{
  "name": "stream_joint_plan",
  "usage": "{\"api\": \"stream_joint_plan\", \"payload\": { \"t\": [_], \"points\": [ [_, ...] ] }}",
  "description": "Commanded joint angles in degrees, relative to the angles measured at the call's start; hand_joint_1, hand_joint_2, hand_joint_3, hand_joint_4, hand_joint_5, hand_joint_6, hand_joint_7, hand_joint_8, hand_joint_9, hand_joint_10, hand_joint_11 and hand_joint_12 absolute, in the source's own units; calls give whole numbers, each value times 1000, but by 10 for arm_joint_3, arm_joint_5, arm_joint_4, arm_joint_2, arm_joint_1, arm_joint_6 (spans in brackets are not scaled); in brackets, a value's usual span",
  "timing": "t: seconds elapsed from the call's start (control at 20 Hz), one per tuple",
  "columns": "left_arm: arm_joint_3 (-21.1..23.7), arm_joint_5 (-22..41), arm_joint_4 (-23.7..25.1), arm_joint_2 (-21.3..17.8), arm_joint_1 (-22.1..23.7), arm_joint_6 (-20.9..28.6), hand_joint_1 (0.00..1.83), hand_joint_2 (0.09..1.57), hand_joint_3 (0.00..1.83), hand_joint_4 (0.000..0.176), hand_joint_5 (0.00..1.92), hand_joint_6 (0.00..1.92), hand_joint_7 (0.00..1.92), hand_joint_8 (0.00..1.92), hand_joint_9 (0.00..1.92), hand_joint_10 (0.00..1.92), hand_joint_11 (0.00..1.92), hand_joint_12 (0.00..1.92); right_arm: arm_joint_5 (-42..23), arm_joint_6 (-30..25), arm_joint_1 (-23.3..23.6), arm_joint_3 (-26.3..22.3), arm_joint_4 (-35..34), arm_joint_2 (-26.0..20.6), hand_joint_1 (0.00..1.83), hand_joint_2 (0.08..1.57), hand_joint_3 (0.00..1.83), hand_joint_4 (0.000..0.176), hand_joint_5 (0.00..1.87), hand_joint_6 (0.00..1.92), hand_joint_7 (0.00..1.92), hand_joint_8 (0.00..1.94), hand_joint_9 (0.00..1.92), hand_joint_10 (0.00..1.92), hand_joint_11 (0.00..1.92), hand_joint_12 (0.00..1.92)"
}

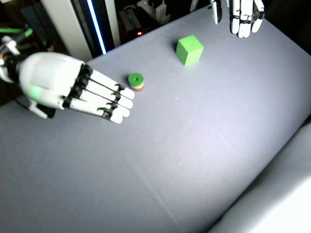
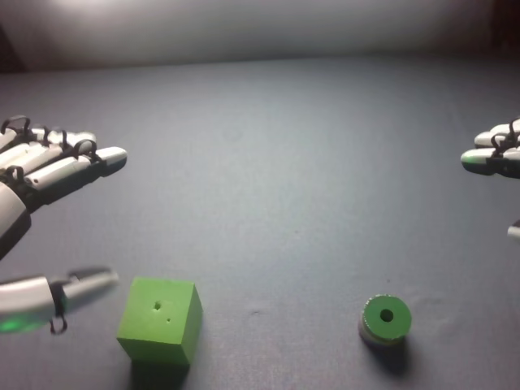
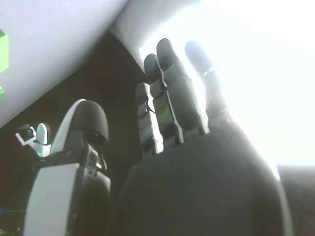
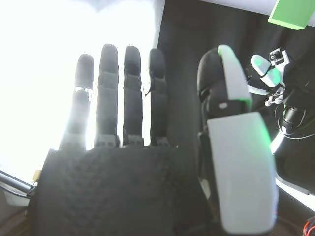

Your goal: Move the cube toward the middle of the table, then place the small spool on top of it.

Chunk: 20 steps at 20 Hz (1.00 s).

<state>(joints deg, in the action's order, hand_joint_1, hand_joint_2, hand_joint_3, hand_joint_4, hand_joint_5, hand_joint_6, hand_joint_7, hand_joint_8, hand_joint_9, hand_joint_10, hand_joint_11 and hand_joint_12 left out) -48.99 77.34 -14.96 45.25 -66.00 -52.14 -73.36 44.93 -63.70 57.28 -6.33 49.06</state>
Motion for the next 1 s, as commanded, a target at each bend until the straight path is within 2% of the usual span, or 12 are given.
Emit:
{"api": "stream_joint_plan", "payload": {
  "t": [0.0,0.1,0.15,0.2,0.25,0.35,0.45,0.6,0.7,0.8,0.95],
  "points": [
    [-4,62,4,2,2,6,505,971,6,112,293,10,204,7,191,24,0,631,-67,-3,6,3,-5,0,676,1346,6,0,471,1,379,2,404,15,187,740],
    [-5,56,19,4,2,18,515,951,0,118,290,2,207,3,201,13,0,683,-66,-3,6,3,-4,1,703,1348,2,0,474,1,382,1,389,3,162,724],
    [-5,54,32,4,2,29,507,944,0,164,236,0,206,2,197,8,0,693,-66,-3,6,3,-3,2,705,1346,0,0,473,0,380,0,386,2,156,720],
    [-4,47,55,6,3,47,503,932,0,174,220,1,200,2,196,5,0,722,-66,-3,6,4,-2,3,707,1346,0,0,474,1,378,0,377,0,148,715],
    [-1,37,80,6,6,59,492,923,0,176,220,1,202,1,208,5,0,693,-65,-3,6,5,-2,4,684,1355,4,0,469,0,365,0,368,0,152,723],
    [-1,18,110,6,12,71,510,897,0,176,241,2,223,3,243,7,0,657,-63,-3,6,5,-2,5,697,1353,1,0,487,5,385,7,393,9,180,740],
    [-6,-14,137,8,27,83,536,885,0,176,210,0,217,0,263,0,30,818,-60,-3,6,6,-2,5,705,1353,0,0,491,5,389,6,402,9,182,742],
    [-24,-97,178,25,69,88,554,897,0,176,276,3,248,2,269,1,31,828,-58,-3,6,7,-2,6,717,1354,1,0,497,3,401,6,430,14,212,759],
    [-38,-137,184,39,85,87,531,908,4,169,255,0,242,0,282,6,103,859,-58,-3,6,8,-1,6,701,1365,0,0,501,0,401,0,428,3,185,793],
    [-50,-162,184,51,93,86,567,900,0,139,265,5,255,5,299,11,132,879,-57,-4,6,8,0,7,734,1363,0,0,531,2,418,1,445,3,183,842],
    [-55,-188,182,56,106,64,676,854,0,131,267,0,257,0,375,6,132,980,-56,-5,6,10,1,8,737,1367,0,0,541,2,428,4,424,2,128,846]
  ]
}}
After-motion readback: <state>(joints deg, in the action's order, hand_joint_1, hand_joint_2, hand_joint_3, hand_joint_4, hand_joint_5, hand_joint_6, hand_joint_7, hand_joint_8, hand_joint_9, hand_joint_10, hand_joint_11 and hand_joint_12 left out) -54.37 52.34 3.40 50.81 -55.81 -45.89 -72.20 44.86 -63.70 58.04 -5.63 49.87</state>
